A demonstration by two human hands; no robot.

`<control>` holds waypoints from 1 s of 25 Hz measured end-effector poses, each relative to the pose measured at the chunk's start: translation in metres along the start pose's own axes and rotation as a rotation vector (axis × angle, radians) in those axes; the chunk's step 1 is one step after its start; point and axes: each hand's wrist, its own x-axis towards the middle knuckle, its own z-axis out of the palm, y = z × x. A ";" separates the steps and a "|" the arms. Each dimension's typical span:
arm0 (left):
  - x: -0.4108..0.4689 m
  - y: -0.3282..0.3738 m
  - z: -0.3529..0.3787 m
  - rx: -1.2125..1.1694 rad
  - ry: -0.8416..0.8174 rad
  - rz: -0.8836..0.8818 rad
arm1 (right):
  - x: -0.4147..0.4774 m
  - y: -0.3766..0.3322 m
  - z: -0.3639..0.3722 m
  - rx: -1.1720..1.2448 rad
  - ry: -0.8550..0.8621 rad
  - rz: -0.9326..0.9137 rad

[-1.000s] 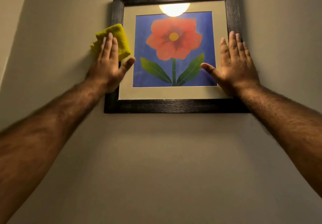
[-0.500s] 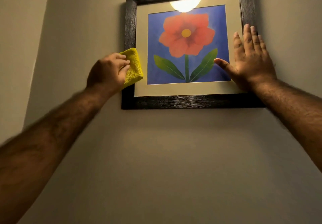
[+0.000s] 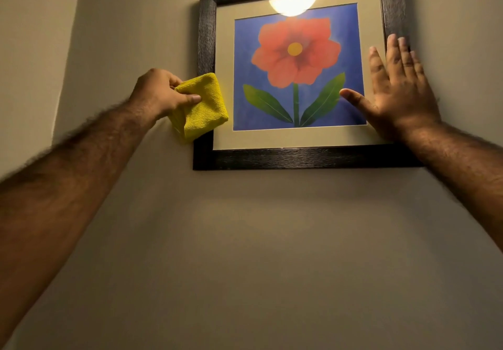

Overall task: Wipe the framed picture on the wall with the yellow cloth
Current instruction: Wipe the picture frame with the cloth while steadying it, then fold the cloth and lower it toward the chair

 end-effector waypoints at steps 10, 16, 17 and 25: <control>-0.020 -0.007 -0.009 -0.258 0.041 -0.049 | -0.021 -0.064 -0.025 0.142 -0.057 -0.214; -0.063 -0.039 -0.023 -0.656 -0.009 -0.221 | -0.034 -0.254 -0.058 1.049 -0.319 -0.066; -0.073 -0.050 -0.028 -0.699 -0.007 -0.257 | -0.037 -0.279 -0.060 1.146 -0.421 0.060; -0.195 -0.168 -0.088 -0.817 -0.011 -0.543 | -0.106 -0.403 -0.041 1.656 -1.054 0.493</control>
